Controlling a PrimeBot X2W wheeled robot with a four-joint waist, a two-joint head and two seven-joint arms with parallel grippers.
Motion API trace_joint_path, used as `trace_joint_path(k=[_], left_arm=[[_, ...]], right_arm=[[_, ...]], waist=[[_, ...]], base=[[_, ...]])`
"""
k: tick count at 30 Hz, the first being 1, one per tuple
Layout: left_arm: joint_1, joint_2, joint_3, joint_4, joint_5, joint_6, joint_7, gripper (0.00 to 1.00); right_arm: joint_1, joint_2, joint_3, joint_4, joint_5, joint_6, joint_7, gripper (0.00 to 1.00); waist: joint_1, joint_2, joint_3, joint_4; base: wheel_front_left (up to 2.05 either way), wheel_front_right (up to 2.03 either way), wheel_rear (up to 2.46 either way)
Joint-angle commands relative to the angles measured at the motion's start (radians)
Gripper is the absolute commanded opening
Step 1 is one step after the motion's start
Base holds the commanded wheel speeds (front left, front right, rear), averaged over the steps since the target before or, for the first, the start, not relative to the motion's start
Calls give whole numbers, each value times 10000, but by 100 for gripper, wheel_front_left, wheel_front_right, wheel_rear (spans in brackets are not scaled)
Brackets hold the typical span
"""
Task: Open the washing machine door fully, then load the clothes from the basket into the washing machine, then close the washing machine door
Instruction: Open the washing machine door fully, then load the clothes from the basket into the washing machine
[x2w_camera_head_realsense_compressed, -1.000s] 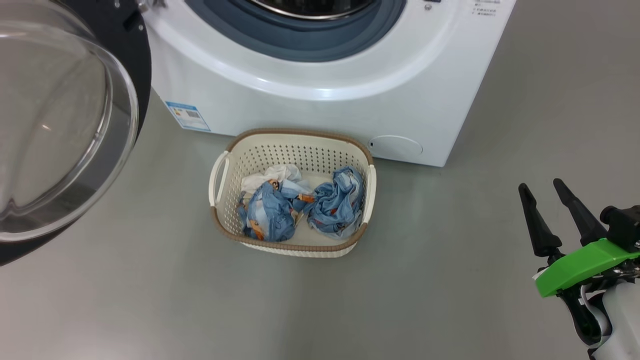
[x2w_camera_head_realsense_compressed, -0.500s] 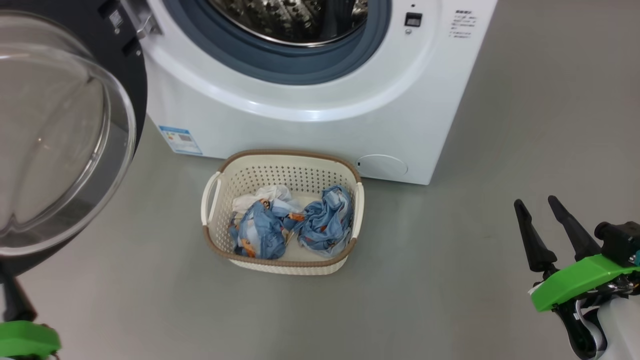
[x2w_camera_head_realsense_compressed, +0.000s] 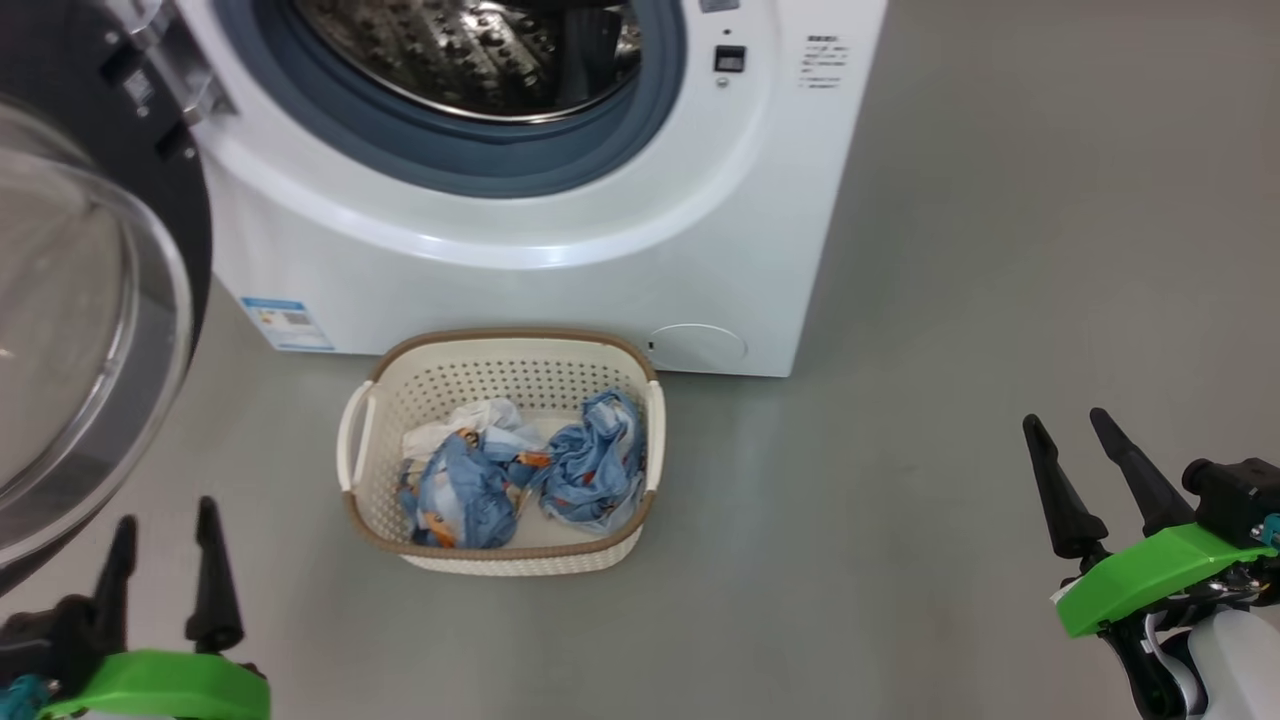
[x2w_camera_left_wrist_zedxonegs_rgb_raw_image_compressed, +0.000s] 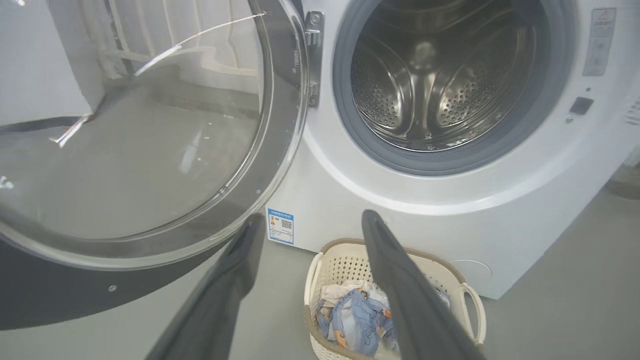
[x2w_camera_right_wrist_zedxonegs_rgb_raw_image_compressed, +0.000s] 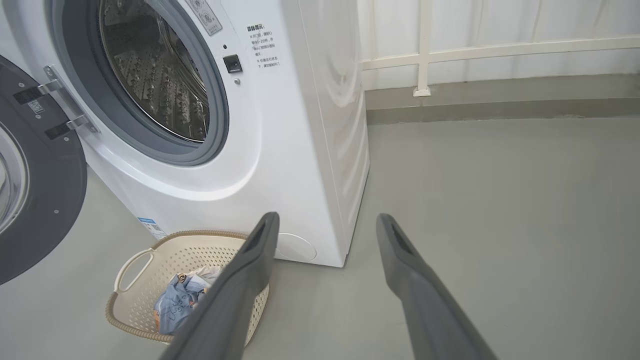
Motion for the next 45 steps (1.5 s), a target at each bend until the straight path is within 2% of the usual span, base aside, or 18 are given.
trace_joint_path(k=[1,12,24,45], left_arm=[[23,388,51,-344,-148,-15,-55,100],[1,608,-805,-499,-539,-15,-55,100],[-136,708,-1249,-440,-884,-15,-55,100],[-200,941,-1581,-420,-1408,-15,-55,100]], right_arm=[[147,-84,122,-228,65,100,-122,100],[113,-28,45,-305,43,100,-122,100],[193,68,-110,-356,16,100,-122,100],[227,198,-240,-367,-39,100,-122,100]], waist=[[0,0,-56,-267],[0,0,40,-889],[0,0,-8,-1457],[0,0,-111,-1576]], base=[[0,0,0],[0,0,0],[0,0,0],[0,0,0]])
